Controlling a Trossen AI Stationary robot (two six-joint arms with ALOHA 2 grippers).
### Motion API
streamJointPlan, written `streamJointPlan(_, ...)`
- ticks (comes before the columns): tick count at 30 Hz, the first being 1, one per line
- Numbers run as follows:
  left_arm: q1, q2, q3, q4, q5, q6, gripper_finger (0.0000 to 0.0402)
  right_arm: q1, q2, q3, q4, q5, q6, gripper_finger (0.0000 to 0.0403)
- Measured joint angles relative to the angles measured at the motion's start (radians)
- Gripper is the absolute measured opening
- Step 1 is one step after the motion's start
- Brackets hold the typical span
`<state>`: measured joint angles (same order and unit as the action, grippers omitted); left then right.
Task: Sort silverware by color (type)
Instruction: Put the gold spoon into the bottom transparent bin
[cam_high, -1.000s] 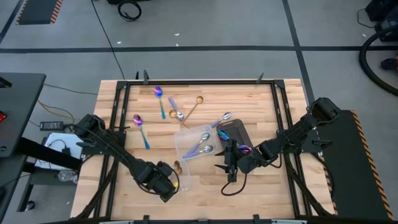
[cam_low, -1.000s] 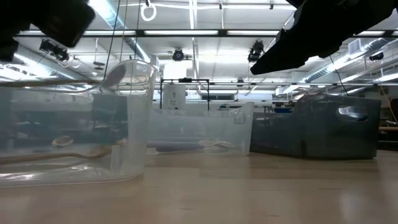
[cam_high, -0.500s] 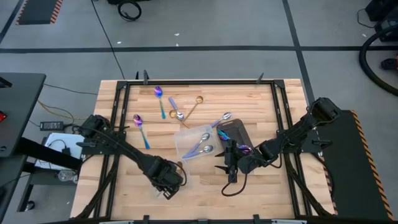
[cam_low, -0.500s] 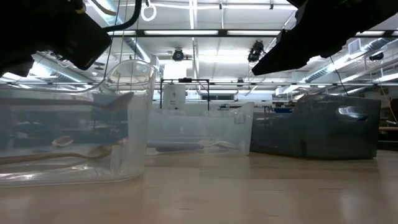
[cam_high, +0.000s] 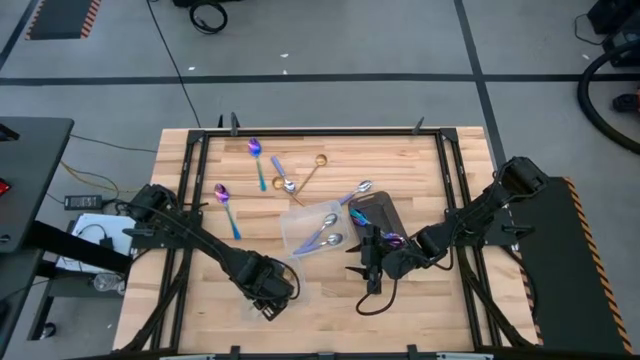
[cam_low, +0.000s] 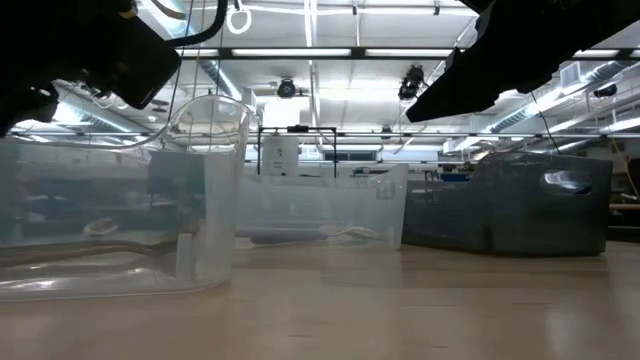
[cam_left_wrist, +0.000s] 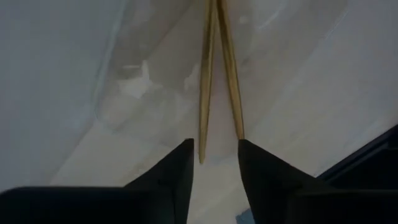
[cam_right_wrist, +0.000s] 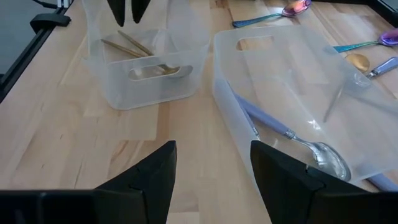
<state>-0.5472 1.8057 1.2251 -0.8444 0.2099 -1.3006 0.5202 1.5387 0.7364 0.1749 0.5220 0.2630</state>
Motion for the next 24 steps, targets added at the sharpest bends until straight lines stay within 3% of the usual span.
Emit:
streamJointPlan(8, 0.005, -0.001, 0.114, -0.09, -0.141, 0.143, 0.0143, 0.003, 0.0, 0.0, -0.011, 0.0, 0.009, 0.0215)
streamJointPlan(17, 0.031, -0.021, 0.199, -0.264, -0.475, 0.278, 0.0142, 0.032, 0.0, 0.0, -0.041, 0.025, 0.044, 0.0215)
streamJointPlan(24, 0.115, -0.041, 0.195, -0.276, -0.559, 0.386, 0.0142, 0.049, 0.0, -0.002, -0.078, 0.038, 0.085, 0.0215)
